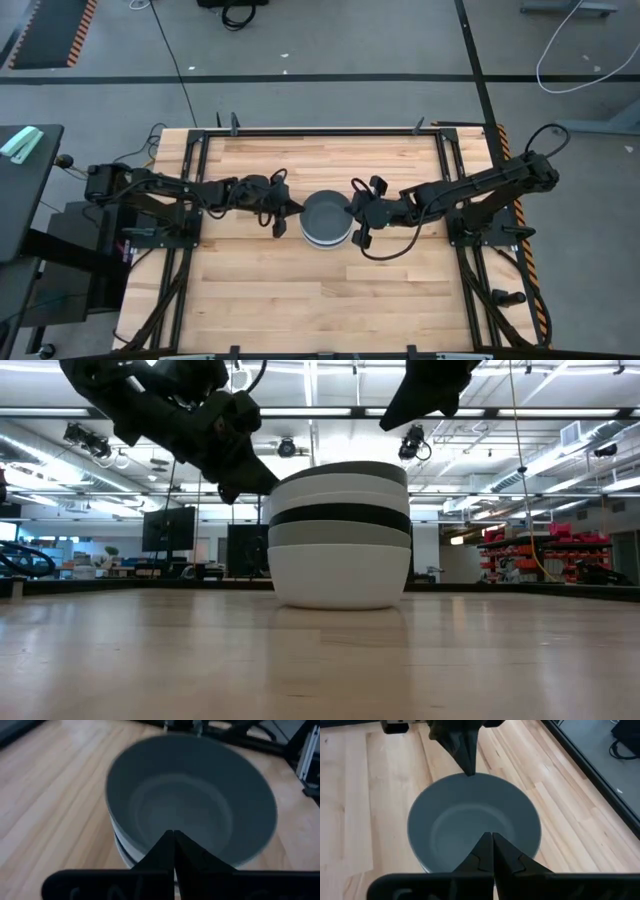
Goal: Nest bowls inside each other
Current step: Stack the dark gray bowl on top of the stacked bowls
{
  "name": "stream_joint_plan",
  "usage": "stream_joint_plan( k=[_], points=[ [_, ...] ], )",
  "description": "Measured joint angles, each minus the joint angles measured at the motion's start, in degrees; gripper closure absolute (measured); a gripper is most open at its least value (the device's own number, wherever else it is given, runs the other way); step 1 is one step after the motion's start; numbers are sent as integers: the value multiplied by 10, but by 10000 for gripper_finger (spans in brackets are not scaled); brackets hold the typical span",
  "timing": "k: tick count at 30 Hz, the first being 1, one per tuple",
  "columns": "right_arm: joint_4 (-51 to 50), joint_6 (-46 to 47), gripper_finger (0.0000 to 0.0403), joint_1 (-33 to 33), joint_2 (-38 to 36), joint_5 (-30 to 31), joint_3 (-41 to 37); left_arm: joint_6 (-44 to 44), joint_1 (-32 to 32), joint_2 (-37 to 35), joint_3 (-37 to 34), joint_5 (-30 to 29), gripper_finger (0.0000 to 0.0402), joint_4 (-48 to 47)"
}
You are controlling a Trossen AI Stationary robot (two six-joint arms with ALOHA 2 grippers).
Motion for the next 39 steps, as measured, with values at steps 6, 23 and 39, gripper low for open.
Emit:
stream_joint_plan(
  k=[6, 23, 39],
  points=[
    [0, 4, 403, 0, 0, 0, 0, 1, 3, -3, 0, 0, 364, 24],
    [86, 39, 403, -20, 0, -10, -128, 6, 9, -3, 0, 0, 384, 51],
    [88, 46, 403, -19, -1, -9, -120, -1, 8, -3, 0, 0, 385, 36]
  ],
)
